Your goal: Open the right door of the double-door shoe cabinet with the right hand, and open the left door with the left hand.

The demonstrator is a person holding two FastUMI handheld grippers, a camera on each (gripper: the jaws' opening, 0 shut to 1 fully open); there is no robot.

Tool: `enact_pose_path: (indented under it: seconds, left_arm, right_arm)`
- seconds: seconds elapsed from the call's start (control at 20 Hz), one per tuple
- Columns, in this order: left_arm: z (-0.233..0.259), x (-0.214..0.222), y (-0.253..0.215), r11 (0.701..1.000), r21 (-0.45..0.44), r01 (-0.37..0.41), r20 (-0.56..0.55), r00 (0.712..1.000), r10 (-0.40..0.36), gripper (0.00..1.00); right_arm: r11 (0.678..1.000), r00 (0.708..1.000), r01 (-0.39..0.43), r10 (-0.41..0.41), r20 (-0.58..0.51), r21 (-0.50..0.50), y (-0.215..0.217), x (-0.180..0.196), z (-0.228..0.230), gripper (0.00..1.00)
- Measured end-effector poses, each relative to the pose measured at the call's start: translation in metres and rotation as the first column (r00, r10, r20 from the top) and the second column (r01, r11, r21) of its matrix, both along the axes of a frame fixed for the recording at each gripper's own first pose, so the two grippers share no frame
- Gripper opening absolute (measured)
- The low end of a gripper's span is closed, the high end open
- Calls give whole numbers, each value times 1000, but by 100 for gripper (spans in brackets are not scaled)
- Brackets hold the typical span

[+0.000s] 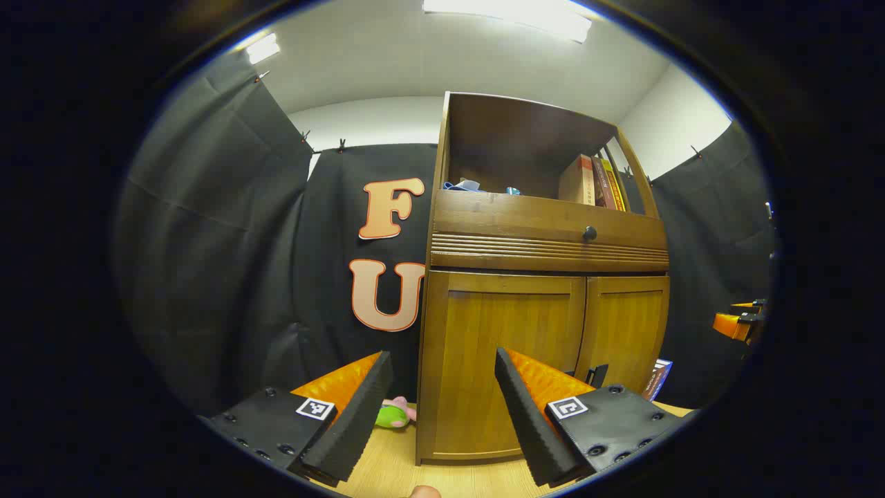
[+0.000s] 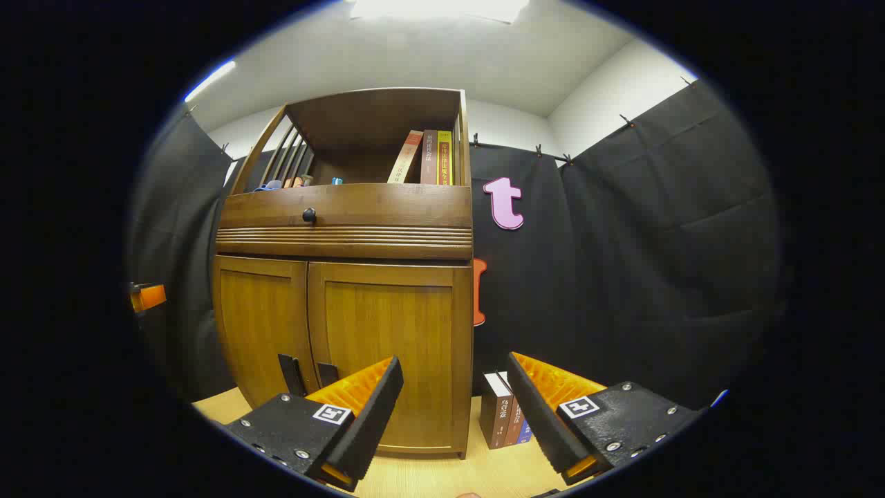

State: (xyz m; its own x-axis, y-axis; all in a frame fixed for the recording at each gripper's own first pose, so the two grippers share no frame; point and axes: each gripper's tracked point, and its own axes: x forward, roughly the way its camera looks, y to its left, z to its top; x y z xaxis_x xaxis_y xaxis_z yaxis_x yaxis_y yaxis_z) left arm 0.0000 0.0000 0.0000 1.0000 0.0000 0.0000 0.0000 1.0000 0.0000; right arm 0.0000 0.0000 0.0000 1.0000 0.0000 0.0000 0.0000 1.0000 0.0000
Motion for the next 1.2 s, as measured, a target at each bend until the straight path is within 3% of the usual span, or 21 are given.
enact_pose_path:
  seconds: [0.4,1.2]
  left_arm:
    - [6,-7,2,1000,5,20,14,1000,-20,95]
    - [12,-23,-7,998,5,59,17,998,-59,95]
  right_arm:
    - [999,999,34,-34,22,1,-10,-8,10,94]
    - [1000,1000,-2,2,-13,-1,9,-13,-3,94]
